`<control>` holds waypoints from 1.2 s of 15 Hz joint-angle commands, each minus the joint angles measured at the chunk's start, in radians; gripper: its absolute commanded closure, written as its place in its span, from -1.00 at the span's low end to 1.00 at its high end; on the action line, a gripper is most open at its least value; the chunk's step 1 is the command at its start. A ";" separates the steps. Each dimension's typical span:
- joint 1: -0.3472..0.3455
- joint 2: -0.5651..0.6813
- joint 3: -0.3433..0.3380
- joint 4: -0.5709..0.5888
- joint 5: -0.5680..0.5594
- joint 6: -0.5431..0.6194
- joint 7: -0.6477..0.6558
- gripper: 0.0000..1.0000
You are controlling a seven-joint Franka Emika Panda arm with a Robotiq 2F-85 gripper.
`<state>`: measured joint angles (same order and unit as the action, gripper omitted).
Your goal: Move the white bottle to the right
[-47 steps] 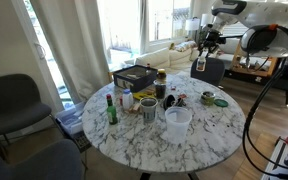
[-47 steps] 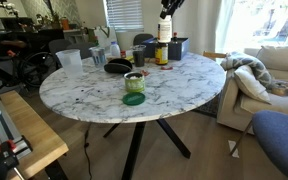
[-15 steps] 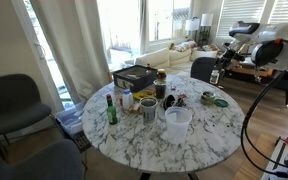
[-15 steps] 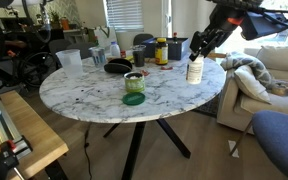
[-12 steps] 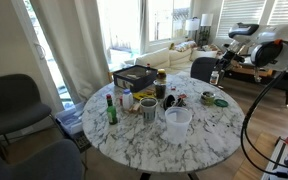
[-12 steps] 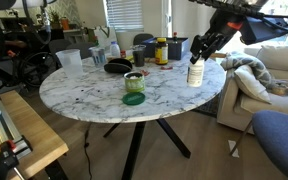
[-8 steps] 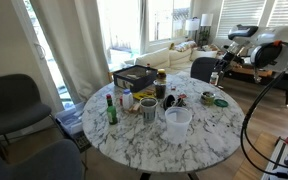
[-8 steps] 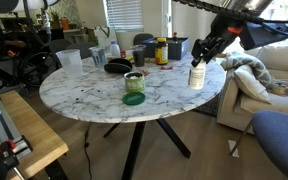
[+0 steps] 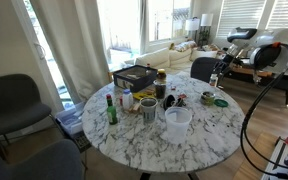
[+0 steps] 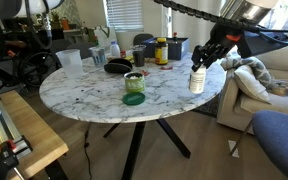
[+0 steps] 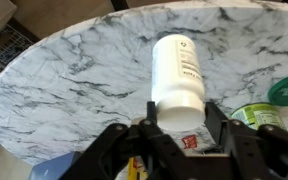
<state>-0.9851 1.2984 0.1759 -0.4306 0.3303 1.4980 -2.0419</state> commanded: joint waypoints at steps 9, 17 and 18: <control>0.008 0.016 -0.004 -0.001 -0.018 0.025 0.000 0.48; -0.010 -0.053 0.026 0.004 0.012 -0.038 0.022 -1.00; -0.018 -0.080 0.044 0.010 0.031 -0.088 0.037 -1.00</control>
<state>-0.9823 1.2855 0.1838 -0.4207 0.3316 1.4945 -2.0287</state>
